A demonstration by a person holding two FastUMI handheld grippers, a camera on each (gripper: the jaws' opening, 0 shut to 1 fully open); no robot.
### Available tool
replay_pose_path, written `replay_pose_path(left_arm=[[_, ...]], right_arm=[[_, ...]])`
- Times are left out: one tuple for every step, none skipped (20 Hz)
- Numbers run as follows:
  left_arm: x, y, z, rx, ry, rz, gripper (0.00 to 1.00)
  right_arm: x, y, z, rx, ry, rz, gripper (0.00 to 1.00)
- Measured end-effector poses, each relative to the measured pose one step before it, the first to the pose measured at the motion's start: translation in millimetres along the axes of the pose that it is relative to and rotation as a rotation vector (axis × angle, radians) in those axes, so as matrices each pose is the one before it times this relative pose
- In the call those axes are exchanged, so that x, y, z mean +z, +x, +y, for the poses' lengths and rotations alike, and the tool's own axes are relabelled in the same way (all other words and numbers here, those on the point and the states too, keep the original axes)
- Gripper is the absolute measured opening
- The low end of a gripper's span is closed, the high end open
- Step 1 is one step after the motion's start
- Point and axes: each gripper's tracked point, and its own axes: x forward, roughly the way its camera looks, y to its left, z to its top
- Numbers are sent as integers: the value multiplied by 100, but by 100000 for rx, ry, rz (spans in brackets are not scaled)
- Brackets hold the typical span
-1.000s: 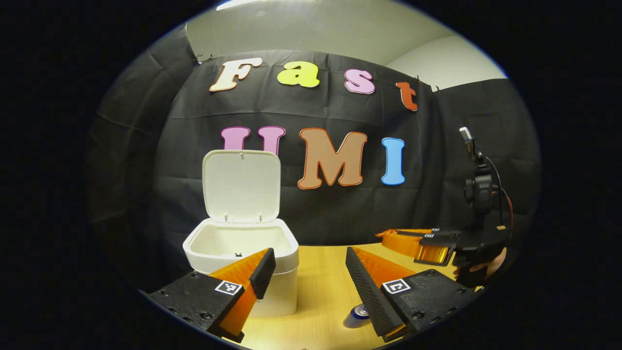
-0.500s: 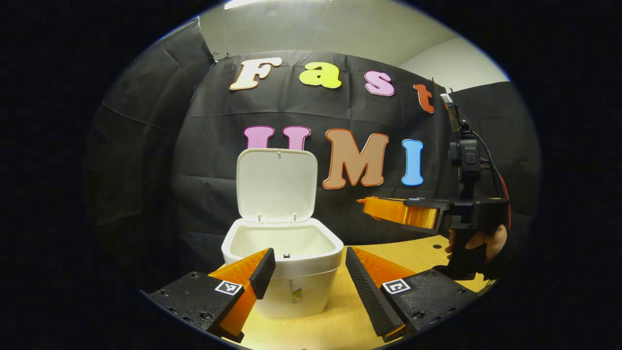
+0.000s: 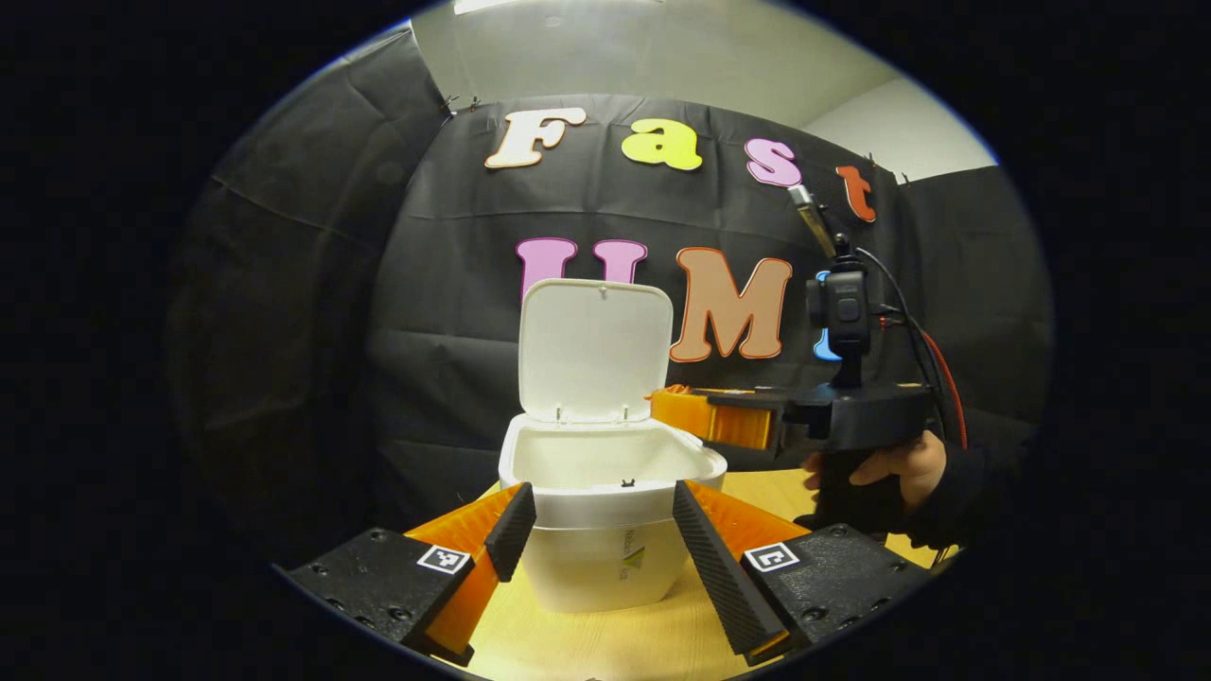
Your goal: Press the lid of the desktop garbage bin to open it, pick up the crumpled paper on the desktop and throw it into the bin, then pick up the pop can on the desktop and drop it into the bin, and finally close the garbage bin lid.
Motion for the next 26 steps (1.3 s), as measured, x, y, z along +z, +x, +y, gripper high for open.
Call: replay_pose_path(left_arm=[[12,-113,22,64,125,-93,90],[130,-16,-114,-216,282,-256,92],[121,35,-216,-343,310,-453,92],[121,66,-271,-599,267,-452,92],[56,-35,-384,-757,421,-416,92],[90,6,-409,-698,462,-487,92],[64,120,-400,-959,273,-402,92],[136,151,-440,-831,142,-290,92],[-29,182,-436,-845,13,-314,92],[100,138,-600,-1038,-156,-346,92],[63,183,-574,-1019,-165,-265,92],[-11,224,-710,-1144,-212,-258,92],[-15,173,-643,-1097,-329,14,92],[-130,262,-790,-1456,-420,168,92],[-138,126,-863,-1419,-414,143,92],[-20,240,-846,-1595,-426,77,92],[-14,406,-989,-1440,-435,4,92],[34,306,-851,-1493,-459,-10,92],[-220,314,-1059,-1673,-382,191,92],[-56,382,-882,-1534,-224,204,92],[-118,335,-877,-1555,-101,163,92],[-136,395,-883,-1552,59,257,92],[-81,424,-829,-1385,150,230,92],[-158,477,-730,-1177,74,331,92],[-198,351,-756,-1317,-190,303,92],[-340,369,-807,-1361,-210,347,92]], right_arm=[[-33,-148,155,-418,-502,445,65],[134,-294,206,-283,-689,-618,80],[418,-394,33,-424,-726,-1466,94],[333,-501,-215,-1011,-854,-1579,94],[546,-437,-371,-1114,-808,-1898,94],[520,-663,-459,-1456,-631,-1838,95],[578,-590,-578,-1356,-227,-1521,94],[331,-763,-634,-1542,199,-1147,94],[397,-745,-799,-1751,304,-1266,95],[270,-901,-913,-2178,129,-1175,96],[275,-882,-964,-2243,110,-1150,96],[176,-1245,-1215,-2611,12,-1169,95],[277,-976,-1256,-2874,-121,-990,96],[258,-860,-1262,-2643,44,-947,94],[360,-898,-1562,-3258,218,-937,94],[160,-1042,-1336,-2707,379,-863,94],[280,-865,-1559,-2956,483,-1043,94],[233,-1052,-1603,-2862,371,-543,94],[202,-976,-1563,-3009,410,-641,94],[104,-915,-1568,-3092,282,-283,95],[167,-796,-1568,-2961,299,-418,94],[49,-844,-1597,-2950,514,-271,94],[57,-710,-1425,-2517,585,72,94],[-127,-797,-1310,-2615,761,227,94],[17,-713,-1325,-2629,720,81,94],[-51,-669,-1424,-2724,644,-228,94]])
